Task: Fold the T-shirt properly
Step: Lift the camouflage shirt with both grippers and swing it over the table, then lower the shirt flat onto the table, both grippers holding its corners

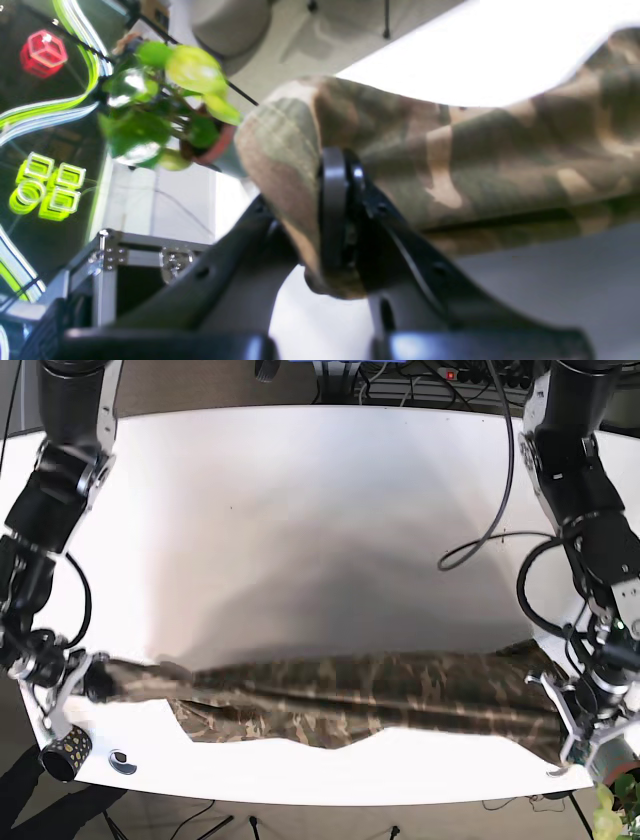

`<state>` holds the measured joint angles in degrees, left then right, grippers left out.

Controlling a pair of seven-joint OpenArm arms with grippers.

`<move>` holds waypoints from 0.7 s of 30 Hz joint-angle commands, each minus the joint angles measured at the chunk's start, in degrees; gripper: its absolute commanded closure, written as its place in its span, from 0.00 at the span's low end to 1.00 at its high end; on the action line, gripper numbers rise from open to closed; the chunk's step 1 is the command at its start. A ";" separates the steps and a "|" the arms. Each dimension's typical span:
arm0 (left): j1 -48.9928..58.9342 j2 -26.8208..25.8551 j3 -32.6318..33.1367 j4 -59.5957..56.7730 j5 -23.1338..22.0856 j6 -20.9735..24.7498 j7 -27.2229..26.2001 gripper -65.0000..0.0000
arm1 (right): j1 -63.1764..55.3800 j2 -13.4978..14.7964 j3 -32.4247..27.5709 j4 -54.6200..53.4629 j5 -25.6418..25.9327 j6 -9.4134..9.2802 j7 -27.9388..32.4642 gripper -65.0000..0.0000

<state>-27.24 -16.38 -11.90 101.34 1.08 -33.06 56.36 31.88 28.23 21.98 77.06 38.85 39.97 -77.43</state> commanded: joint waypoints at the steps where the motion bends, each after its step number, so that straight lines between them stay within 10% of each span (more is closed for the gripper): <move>1: 2.32 -0.63 -0.36 3.67 0.81 0.22 -0.49 1.00 | -1.94 1.00 1.63 4.83 0.49 0.03 0.99 1.00; 21: 32.04 5.00 -14.96 9.56 0.98 -6.94 -0.67 1.00 | -36.32 -8.40 12.97 25.14 0.58 0.03 0.90 1.00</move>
<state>4.45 -11.46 -25.30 109.75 1.63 -39.70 56.18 -4.05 19.25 34.33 99.72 39.03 39.92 -77.19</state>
